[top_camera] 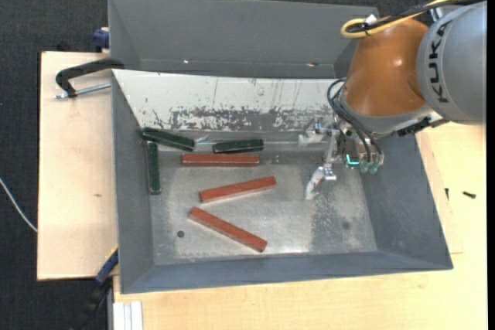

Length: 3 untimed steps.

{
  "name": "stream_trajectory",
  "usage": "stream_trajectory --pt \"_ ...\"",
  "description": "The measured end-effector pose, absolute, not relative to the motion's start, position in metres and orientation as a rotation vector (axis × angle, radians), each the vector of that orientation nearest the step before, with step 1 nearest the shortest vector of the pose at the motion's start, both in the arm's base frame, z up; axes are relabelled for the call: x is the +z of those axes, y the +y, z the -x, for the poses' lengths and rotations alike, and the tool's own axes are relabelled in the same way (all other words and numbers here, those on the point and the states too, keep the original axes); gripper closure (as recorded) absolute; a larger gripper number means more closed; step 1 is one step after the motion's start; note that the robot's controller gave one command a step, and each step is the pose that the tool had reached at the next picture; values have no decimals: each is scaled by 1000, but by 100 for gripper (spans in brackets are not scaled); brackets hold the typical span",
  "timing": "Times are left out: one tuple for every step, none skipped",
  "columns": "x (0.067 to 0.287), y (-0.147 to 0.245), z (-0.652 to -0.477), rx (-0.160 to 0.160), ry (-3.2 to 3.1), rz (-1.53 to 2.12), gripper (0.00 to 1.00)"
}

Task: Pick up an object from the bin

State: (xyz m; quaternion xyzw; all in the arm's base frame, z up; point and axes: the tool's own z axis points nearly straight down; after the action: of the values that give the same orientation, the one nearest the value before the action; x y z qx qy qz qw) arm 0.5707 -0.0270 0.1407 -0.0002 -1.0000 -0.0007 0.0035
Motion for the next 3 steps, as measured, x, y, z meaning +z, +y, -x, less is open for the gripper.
stream_trajectory --pt "145 -27 -573 -1 -3143 -1 0" --pt "78 28 -584 1 -3120 -286 100" --pt "78 28 -584 1 -3121 -285 100"
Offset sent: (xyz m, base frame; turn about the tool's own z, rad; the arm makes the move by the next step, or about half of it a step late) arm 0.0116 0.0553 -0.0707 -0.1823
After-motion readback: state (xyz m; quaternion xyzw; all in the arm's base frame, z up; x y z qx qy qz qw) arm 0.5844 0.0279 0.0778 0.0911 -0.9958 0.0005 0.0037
